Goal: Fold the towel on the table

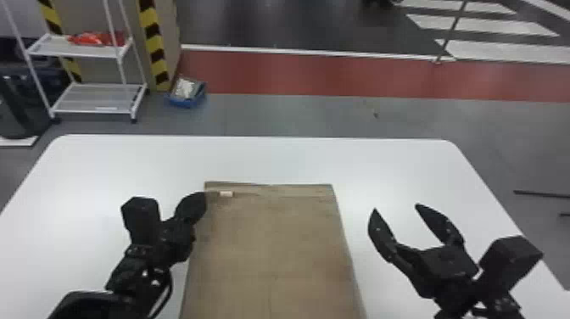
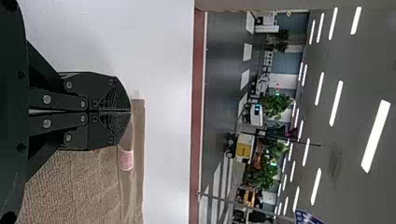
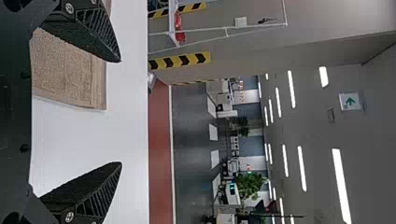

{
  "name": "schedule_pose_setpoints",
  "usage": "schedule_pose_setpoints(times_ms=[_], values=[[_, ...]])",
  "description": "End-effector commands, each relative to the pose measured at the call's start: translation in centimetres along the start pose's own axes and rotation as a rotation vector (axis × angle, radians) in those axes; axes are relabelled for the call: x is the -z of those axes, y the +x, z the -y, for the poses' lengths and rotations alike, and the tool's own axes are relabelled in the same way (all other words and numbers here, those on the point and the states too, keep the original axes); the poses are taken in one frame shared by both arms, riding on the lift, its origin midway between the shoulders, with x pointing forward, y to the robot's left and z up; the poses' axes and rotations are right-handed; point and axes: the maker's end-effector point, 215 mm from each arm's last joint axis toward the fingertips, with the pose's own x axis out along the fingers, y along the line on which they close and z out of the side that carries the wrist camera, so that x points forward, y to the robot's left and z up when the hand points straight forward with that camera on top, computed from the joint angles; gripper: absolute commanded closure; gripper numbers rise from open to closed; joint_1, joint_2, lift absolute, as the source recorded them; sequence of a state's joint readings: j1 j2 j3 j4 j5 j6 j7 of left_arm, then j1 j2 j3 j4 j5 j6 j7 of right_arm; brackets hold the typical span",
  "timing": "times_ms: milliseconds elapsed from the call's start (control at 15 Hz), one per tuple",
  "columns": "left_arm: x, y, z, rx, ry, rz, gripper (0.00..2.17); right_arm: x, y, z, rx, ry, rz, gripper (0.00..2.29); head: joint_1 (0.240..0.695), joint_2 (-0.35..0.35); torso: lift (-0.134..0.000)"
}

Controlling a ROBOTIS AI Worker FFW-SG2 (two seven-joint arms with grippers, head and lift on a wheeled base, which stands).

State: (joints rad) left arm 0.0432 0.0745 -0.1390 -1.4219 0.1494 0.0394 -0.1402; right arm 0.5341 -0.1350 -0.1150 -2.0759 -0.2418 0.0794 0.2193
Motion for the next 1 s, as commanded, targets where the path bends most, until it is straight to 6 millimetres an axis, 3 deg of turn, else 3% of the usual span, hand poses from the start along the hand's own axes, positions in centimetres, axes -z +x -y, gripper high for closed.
schedule_pose_setpoints(times_ms=[0, 67, 133, 267, 333, 600, 933], values=[[-0.2, -0.3, 0.1, 0.002, 0.000, 0.004, 1.87, 0.0, 0.0, 0.0, 0.000, -0.001, 0.000, 0.10, 0.695, -0.115, -0.109], [-0.2, -0.2, 0.3, 0.004, 0.001, 0.005, 1.86, 0.0, 0.0, 0.0, 0.000, -0.002, 0.000, 0.10, 0.695, -0.115, -0.109], [-0.4, -0.1, 0.4, 0.003, 0.002, 0.008, 1.72, 0.0, 0.1, 0.0, 0.000, -0.002, -0.002, 0.10, 0.695, -0.116, -0.109], [-0.5, 0.1, 0.5, 0.006, 0.011, 0.009, 0.32, 0.0, 0.1, -0.2, -0.004, 0.001, 0.001, 0.10, 0.695, -0.117, -0.109], [-0.2, 0.2, 0.4, 0.003, 0.022, 0.002, 0.14, 0.0, 0.1, -0.3, -0.006, 0.001, -0.001, 0.10, 0.695, -0.118, -0.109], [1.7, 1.4, -0.1, -0.001, 0.030, -0.043, 0.23, 0.0, 0.2, -0.3, -0.010, 0.000, -0.002, 0.10, 0.695, -0.115, -0.109], [1.3, 1.7, -0.1, -0.001, 0.036, -0.038, 0.35, 0.3, 0.6, -0.3, -0.015, -0.001, -0.009, 0.10, 0.695, -0.113, -0.109]])
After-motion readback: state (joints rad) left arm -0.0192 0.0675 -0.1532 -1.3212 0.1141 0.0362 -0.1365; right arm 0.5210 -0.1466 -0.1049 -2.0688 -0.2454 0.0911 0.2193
